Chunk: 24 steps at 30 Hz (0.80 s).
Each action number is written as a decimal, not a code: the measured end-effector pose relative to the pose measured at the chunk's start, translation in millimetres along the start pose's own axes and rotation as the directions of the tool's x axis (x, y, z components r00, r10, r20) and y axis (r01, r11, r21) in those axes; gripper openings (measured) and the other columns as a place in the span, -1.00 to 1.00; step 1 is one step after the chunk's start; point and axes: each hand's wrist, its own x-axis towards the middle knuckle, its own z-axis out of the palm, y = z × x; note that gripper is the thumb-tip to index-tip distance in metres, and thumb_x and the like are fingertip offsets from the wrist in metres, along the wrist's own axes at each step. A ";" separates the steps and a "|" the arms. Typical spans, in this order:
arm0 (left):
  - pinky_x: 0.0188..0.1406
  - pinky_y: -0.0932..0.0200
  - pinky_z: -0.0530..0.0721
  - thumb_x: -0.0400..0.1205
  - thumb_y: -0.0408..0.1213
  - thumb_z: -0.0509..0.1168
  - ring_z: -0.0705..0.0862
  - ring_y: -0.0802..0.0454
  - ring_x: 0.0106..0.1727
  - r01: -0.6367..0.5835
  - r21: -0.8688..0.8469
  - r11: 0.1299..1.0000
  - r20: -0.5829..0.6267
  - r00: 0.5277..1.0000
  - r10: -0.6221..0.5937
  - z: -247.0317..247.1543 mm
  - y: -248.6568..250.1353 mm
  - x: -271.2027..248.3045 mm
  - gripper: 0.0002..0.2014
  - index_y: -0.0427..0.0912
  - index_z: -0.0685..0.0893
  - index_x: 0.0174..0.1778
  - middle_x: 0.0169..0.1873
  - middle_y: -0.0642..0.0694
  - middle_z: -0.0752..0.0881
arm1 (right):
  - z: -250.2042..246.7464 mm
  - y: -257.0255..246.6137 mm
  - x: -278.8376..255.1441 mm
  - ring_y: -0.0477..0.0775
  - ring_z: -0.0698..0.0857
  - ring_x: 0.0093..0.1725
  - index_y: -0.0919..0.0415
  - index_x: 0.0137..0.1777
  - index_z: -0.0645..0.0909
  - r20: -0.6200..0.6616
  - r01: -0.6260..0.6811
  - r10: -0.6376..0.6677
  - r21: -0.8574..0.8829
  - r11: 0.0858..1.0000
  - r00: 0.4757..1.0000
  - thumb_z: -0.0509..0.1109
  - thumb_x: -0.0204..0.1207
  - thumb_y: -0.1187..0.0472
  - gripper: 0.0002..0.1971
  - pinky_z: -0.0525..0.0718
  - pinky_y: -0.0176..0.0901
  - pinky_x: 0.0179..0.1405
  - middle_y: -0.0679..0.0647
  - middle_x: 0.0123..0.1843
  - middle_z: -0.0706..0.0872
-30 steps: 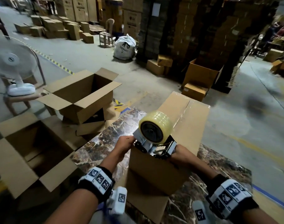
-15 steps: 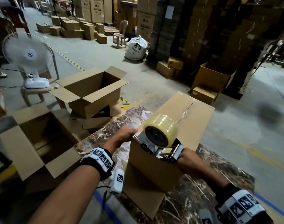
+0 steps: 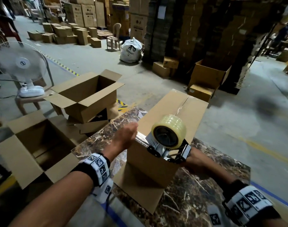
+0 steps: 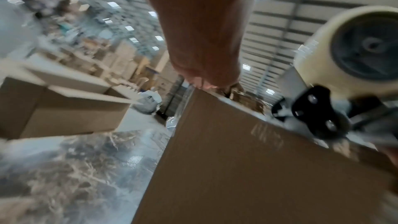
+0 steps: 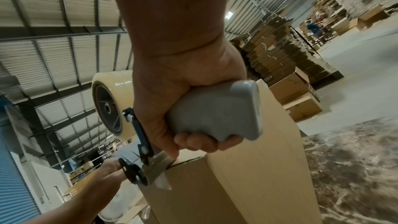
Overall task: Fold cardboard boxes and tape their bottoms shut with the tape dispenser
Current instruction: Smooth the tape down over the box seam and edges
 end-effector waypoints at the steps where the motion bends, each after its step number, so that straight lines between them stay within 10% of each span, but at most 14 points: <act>1: 0.13 -0.06 0.76 0.62 -0.40 0.32 0.75 -0.20 0.18 -0.179 0.031 0.983 -0.008 0.984 0.179 5.8 3.7 -10.3 -0.74 -0.33 0.72 0.21 0.15 -0.30 0.77 | -0.2 0.1 -0.4 -0.12 0.60 -0.41 0.02 0.29 0.59 0.002 0.005 -0.005 -0.003 1.000 1.000 0.55 0.50 0.08 -0.61 0.57 -0.17 -0.45 0.04 -0.15 0.75; 4: 0.35 -0.06 0.65 0.43 -0.25 0.49 0.67 -0.16 0.35 -0.454 0.131 0.881 0.141 0.888 0.437 23.1 -0.1 -28.7 -0.47 -0.27 0.67 0.34 0.32 -0.25 0.69 | 2.2 -0.6 -4.9 -0.11 0.64 -0.37 0.05 0.28 0.60 -0.019 -0.010 0.008 -0.099 0.995 1.000 0.50 0.54 0.03 -0.65 0.60 -0.27 -0.47 0.07 -0.09 0.78; 8: 0.30 0.00 0.69 0.64 -0.16 0.21 0.72 -0.11 0.29 -0.462 0.122 0.879 0.079 0.887 0.455 34.4 -6.9 -24.7 -0.65 -0.21 0.75 0.23 0.26 -0.18 0.75 | 5.5 -6.9 -8.9 -0.09 0.54 -0.49 0.02 0.13 0.63 -0.014 0.017 -0.017 -0.023 1.000 1.000 0.49 0.52 0.07 -0.78 0.52 -0.25 -0.54 0.01 -0.29 0.68; 16: 0.16 0.02 0.77 0.67 -0.21 0.26 0.76 -0.08 0.22 -0.472 0.153 0.868 -0.080 0.870 0.487 46.1 -11.4 -21.7 -0.72 -0.20 0.80 0.16 0.18 -0.12 0.79 | -1.2 3.1 -15.1 -0.10 0.59 -0.36 0.01 -0.15 0.63 -0.056 -0.013 0.004 -0.149 0.989 0.998 0.52 0.50 0.04 -0.87 0.54 -0.21 -0.43 -0.03 -0.24 0.70; 24: 0.18 -0.10 0.76 0.61 -0.21 0.22 0.76 -0.13 0.22 -0.441 0.163 0.882 -0.063 0.888 0.456 52.9 -9.5 -24.1 -0.65 -0.27 0.80 0.16 0.17 -0.19 0.79 | -32.1 67.4 -58.7 -0.14 0.59 -0.52 0.11 -0.04 0.67 -0.059 -0.105 0.100 -0.078 0.991 0.993 0.58 0.41 0.19 -0.82 0.52 -0.25 -0.54 0.11 -0.27 0.77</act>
